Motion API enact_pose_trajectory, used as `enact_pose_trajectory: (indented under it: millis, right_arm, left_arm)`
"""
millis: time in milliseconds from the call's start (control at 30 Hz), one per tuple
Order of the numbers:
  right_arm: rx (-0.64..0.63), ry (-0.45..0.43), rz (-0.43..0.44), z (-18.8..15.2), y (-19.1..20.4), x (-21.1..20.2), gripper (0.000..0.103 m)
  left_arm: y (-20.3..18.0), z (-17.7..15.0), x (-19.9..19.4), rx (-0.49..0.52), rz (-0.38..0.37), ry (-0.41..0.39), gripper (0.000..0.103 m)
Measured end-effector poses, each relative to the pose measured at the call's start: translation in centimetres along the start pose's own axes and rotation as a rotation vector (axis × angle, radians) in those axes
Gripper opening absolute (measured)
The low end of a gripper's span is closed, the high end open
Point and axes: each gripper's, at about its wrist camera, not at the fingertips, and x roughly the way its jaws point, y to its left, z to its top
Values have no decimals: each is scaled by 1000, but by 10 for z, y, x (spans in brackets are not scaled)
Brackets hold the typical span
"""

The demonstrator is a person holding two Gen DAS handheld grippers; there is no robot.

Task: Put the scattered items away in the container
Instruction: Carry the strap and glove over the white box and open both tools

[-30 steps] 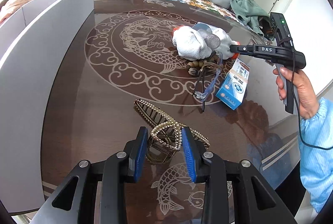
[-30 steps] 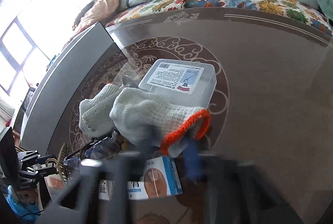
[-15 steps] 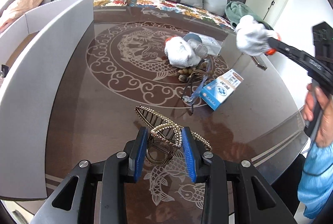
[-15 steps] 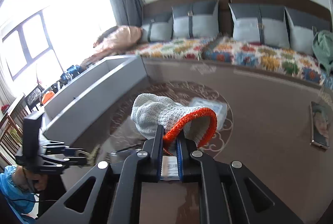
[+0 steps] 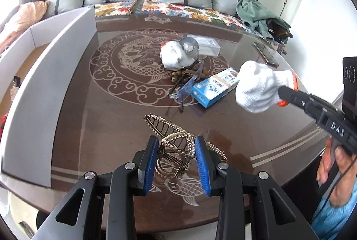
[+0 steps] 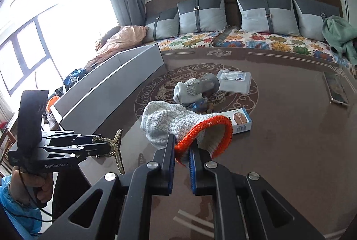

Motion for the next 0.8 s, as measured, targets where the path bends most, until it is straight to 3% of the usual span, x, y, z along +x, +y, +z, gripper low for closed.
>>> enact_pose_trajectory:
  millis: [433,667,800]
  right_arm:
    - [-31,3,-12,-8,35,0,11]
    - [-87,6,38,14,68,13,11]
    - [-136,-10,104,46,101,32,11]
  left_arm:
    - [3,2,-27,-32,34,-58,33]
    - [41,6,-52,-99,63,-111,33]
    - [83,16,-79,-157,90,-162,33]
